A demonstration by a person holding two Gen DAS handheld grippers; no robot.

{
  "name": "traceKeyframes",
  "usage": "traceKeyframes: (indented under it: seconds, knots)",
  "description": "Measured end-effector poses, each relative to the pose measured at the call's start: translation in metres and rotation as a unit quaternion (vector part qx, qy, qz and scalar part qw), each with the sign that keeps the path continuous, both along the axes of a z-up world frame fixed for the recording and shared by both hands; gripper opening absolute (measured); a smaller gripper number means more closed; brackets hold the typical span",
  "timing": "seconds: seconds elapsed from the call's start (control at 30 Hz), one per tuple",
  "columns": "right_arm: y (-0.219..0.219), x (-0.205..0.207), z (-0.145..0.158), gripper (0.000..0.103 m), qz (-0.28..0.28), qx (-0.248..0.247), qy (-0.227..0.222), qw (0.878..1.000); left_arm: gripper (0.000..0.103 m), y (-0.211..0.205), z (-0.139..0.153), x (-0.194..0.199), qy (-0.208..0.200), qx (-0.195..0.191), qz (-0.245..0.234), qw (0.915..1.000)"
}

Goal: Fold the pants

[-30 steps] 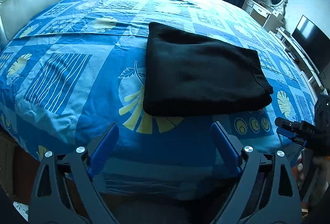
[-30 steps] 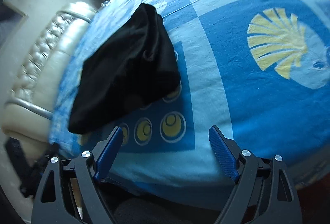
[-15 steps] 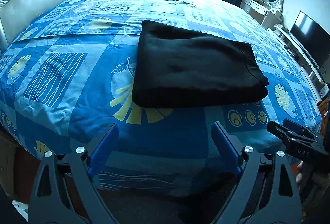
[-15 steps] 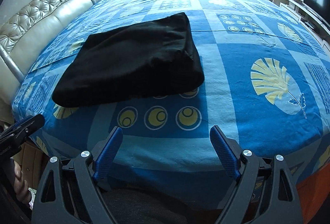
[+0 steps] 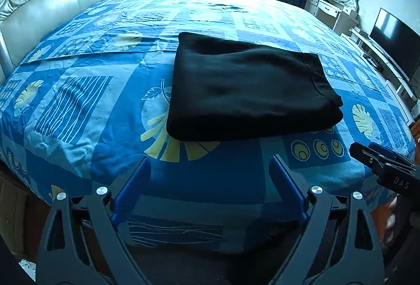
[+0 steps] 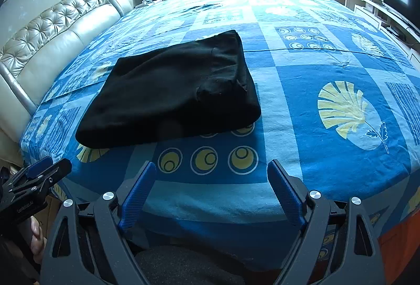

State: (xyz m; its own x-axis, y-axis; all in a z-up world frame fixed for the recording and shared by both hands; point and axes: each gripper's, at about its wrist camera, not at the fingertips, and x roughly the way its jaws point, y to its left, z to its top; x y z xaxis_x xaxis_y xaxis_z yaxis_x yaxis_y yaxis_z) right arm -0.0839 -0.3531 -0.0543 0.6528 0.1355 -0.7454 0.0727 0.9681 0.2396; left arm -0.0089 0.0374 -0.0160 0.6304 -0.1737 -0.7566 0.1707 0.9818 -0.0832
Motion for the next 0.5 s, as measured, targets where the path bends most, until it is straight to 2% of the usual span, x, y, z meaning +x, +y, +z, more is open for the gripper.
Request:
traceKeyframes:
  seconds: [0.2,0.37,0.5]
  knots:
    - [0.0019,0.0006,-0.0011,0.086,0.004,0.001,0.002,1.0,0.093,-0.0002,0.0031,-0.001,-0.007,0.001,0.002,1.0]
    - [0.004,0.0016,-0.0053,0.086,0.01,0.008,0.011,1.0,0.096,-0.0018,0.0052,-0.0033,-0.02,0.017,0.007,0.9996]
    - [0.005,0.0009,-0.0056,0.086,0.011,0.009,0.011,1.0,0.097,0.0027,0.0077,-0.0028,-0.023,0.007,0.016,0.9996]
